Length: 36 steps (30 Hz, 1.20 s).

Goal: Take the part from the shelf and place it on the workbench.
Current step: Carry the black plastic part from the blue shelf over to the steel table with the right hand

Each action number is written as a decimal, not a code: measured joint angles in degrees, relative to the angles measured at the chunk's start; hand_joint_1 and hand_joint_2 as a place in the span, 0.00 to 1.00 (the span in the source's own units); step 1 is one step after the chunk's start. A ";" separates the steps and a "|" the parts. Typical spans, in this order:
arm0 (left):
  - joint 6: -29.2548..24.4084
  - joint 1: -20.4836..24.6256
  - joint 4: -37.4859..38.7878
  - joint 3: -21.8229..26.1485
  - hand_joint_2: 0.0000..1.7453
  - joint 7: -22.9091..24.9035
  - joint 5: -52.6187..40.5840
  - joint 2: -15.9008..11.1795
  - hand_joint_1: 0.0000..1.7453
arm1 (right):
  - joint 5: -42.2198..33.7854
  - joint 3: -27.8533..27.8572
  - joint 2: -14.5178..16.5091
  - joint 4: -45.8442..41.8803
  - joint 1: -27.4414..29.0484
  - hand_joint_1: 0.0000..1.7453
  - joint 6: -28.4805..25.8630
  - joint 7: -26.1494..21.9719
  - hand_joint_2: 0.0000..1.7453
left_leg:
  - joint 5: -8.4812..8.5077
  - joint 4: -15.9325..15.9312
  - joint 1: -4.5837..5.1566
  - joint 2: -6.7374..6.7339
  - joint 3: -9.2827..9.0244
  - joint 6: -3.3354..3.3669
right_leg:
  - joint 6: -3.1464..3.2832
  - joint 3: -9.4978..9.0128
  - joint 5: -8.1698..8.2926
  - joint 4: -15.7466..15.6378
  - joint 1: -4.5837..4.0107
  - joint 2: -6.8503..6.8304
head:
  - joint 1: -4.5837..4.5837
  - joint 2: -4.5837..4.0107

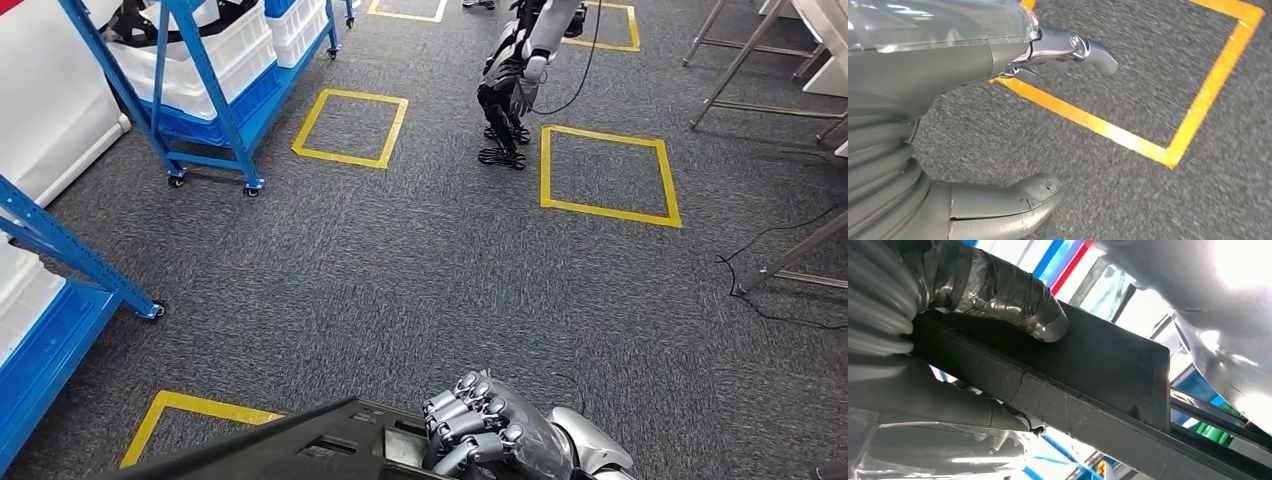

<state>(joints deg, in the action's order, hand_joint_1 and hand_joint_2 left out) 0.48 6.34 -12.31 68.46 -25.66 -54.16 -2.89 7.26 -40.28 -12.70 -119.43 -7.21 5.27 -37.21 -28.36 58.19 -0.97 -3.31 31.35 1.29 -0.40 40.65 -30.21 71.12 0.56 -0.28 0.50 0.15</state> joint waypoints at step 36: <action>0.69 -0.85 -0.20 2.16 1.00 -0.06 0.01 0.79 0.00 | 4.41 6.04 0.40 5.85 6.99 1.00 -3.96 0.19 1.00 | -1.24 -0.41 0.41 -1.92 -1.47 -1.14 | 1.36 -5.78 3.22 -11.50 -1.51 -1.98 | 0.01 0.00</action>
<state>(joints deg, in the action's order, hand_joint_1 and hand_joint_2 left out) 1.17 5.49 -12.50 70.62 -25.72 -54.16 -2.09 11.67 -34.23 -12.30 -113.58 -0.22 1.31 -37.03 -29.60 57.78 -0.56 -5.23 29.88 0.15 0.97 34.87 -26.99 59.62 -0.95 -2.25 0.51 0.15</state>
